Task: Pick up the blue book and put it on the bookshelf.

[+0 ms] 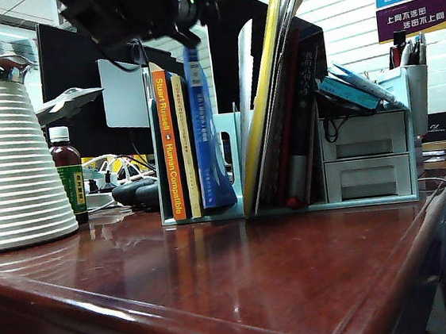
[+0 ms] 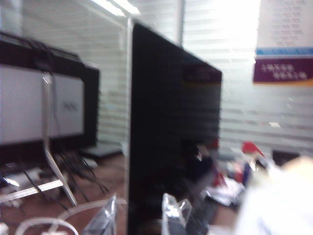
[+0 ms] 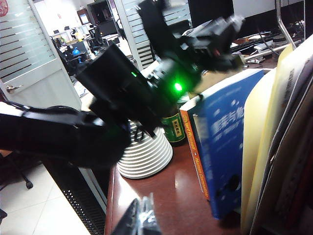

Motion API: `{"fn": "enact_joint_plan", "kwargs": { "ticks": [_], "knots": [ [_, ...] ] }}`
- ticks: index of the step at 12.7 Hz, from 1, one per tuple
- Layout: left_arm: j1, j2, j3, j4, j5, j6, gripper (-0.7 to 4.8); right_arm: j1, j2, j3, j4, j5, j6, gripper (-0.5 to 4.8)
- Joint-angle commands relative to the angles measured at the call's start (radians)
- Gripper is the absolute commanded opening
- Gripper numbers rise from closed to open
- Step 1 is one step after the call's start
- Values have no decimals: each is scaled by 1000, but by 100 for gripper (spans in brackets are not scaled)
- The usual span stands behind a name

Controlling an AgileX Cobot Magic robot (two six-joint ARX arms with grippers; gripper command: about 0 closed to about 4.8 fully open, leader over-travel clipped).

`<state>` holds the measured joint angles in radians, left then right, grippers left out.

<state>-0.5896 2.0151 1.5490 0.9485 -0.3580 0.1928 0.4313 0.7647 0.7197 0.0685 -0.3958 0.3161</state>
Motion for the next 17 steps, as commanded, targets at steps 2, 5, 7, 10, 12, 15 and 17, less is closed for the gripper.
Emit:
{"fn": "enact_joint_plan", "kwargs": {
  "ticks": [2,5,7,10,12,15,17],
  "knots": [
    [0,-105,6,-48,-68,19,126,0,-3,8,11,12,-4,-6],
    [-6,-280,-58,-237,-60,16,111,0,-4,8,11,18,-44,-6],
    [-8,-394,-142,-364,10,-19,83,0,-4,8,11,24,-56,-6],
    [-42,-521,-334,-534,47,-188,83,0,-4,8,16,24,-58,-6],
    [-101,-547,-474,-505,37,-186,84,0,-7,8,21,24,-58,-6],
    [-120,-455,-555,-465,-2,-225,163,0,-17,8,27,16,-58,-6],
    [-118,-416,-555,-427,3,-235,296,0,-17,8,27,5,-55,-6]
  ]
}}
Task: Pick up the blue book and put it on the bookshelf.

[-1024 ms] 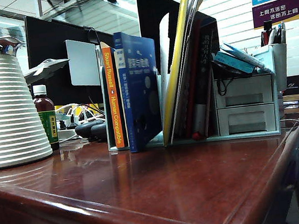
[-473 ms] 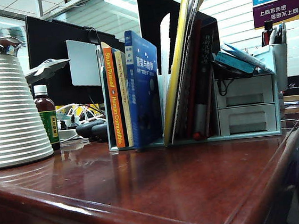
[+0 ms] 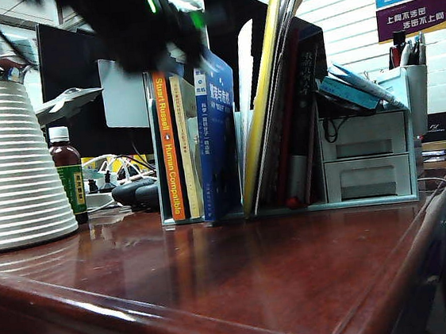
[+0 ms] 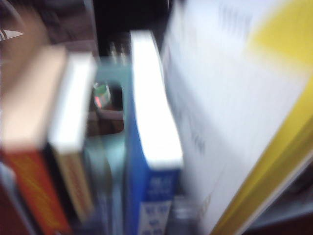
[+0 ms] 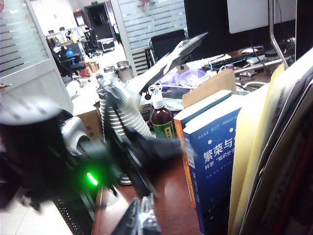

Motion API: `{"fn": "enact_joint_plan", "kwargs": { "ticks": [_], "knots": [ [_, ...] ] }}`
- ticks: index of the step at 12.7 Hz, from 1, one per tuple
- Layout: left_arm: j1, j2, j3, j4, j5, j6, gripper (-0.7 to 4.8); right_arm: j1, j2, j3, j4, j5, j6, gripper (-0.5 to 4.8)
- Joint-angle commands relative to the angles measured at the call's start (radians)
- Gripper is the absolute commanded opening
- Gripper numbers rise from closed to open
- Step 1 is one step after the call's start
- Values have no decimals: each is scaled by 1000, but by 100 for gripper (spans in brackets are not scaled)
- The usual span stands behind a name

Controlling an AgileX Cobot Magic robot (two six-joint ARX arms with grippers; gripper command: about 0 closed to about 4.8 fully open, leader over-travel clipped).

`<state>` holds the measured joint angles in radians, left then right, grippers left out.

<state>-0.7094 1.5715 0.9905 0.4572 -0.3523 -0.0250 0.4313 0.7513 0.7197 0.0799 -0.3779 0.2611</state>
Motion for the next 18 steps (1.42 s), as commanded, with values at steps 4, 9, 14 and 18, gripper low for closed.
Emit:
{"fn": "enact_joint_plan", "kwargs": {
  "ticks": [4,9,14,18],
  "knots": [
    [3,179,5,251,-3,-69,35,0,-4,8,16,-18,2,-5],
    [65,371,202,322,17,-53,142,3,-34,8,-80,-43,-6,-6],
    [59,233,202,163,16,43,220,3,-34,8,-79,-43,-8,-6],
    [25,-137,169,-263,9,61,-5,3,-35,8,-126,145,-38,-6]
  ]
}}
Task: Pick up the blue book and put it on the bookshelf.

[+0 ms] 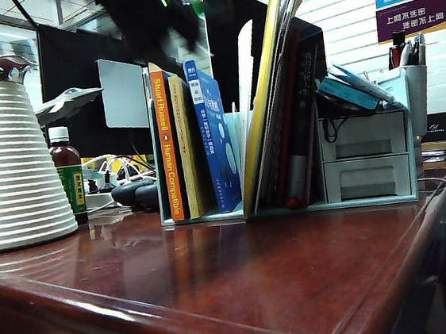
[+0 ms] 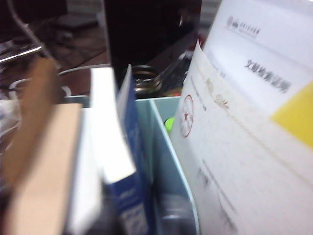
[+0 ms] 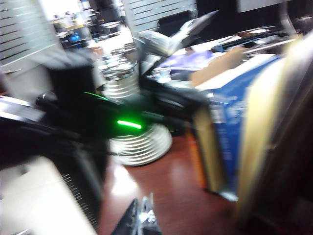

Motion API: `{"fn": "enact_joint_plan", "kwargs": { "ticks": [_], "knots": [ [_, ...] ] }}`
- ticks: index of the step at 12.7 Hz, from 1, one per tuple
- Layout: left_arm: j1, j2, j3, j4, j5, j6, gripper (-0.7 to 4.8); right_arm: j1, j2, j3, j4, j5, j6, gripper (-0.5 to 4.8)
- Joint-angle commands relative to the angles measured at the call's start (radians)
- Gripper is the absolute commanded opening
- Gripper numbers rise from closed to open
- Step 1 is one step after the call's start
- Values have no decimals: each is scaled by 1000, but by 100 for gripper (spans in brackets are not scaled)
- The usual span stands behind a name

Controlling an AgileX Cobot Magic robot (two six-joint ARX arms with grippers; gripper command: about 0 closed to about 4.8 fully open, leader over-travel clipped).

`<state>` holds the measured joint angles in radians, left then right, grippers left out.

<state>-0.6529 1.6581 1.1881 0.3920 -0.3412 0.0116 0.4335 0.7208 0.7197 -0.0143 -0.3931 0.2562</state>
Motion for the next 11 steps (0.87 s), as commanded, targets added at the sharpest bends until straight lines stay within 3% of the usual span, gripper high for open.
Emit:
{"fn": "enact_joint_plan", "kwargs": {
  "ticks": [1,2,3,4,9,11],
  "knots": [
    [-43,-311,-68,-198,3,40,-5,1,-6,7,-54,203,-95,-6],
    [-64,-402,-113,-222,1,44,-5,1,-10,2,-63,220,-167,-6],
    [-80,-629,-273,-269,6,44,-5,1,-37,-39,-10,246,-191,-5],
    [-84,-979,-585,-282,111,71,-5,1,-158,-271,204,290,-208,-5],
    [-84,-1297,-904,-357,297,72,-5,1,-264,-458,190,290,-197,-5],
    [-84,-1346,-945,-362,304,56,-5,1,-264,-462,163,279,-197,-5]
  ]
}}
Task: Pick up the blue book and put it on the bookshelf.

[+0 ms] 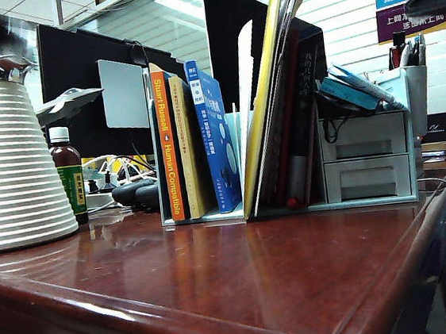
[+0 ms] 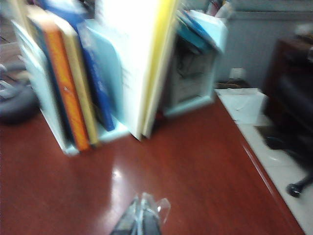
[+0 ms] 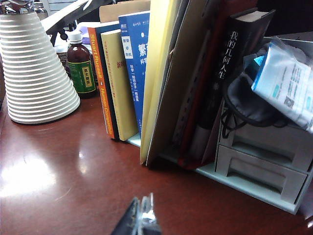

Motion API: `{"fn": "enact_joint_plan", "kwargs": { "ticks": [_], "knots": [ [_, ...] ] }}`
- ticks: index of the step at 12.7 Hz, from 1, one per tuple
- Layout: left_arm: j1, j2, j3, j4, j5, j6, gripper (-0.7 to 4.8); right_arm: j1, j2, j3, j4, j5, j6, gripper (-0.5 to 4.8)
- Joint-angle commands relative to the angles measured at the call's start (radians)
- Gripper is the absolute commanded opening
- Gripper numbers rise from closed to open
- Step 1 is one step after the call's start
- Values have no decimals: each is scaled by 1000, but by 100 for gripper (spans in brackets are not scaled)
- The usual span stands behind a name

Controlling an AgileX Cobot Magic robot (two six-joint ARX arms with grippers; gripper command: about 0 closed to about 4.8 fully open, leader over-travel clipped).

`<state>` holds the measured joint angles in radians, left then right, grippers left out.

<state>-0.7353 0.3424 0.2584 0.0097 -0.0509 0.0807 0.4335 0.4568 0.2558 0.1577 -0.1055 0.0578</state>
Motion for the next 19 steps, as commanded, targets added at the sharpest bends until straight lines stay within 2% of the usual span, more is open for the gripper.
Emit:
{"fn": "enact_joint_plan", "kwargs": {
  "ticks": [1,4,7,8,9,10,12,13,14,15,17,18,19],
  "knots": [
    [-1,-36,-20,17,14,-13,-5,1,2,2,-13,-5,1,-5],
    [-1,-36,-54,24,77,-10,-5,1,2,2,-14,-2,1,-5],
    [11,-55,-93,59,2,-8,-5,1,2,2,-16,-2,1,-5],
    [389,-240,-149,50,132,-4,-5,1,2,2,-22,-2,1,-5],
    [559,-341,-208,50,234,-11,-5,1,2,2,-27,-2,1,-5],
    [600,-340,-245,78,253,-19,-5,1,2,2,-26,-2,1,-5],
    [605,-340,-251,-60,157,-2,-5,1,2,2,-34,-2,1,-5],
    [686,-340,-251,-122,162,-21,-5,1,1,2,-34,-1,1,-5],
    [769,-340,-251,-118,209,-51,-5,1,1,2,-35,-1,1,-5],
    [771,-340,-251,-80,204,-105,-5,1,1,2,-34,-1,1,-5],
    [767,-340,-251,-16,155,-123,-5,1,1,2,-34,-1,1,-5],
    [692,-340,-251,-9,72,-118,-1,1,1,2,-34,-1,1,-5],
    [681,-340,-251,-10,76,-118,-1,1,1,2,-35,-1,1,-5]
  ]
}}
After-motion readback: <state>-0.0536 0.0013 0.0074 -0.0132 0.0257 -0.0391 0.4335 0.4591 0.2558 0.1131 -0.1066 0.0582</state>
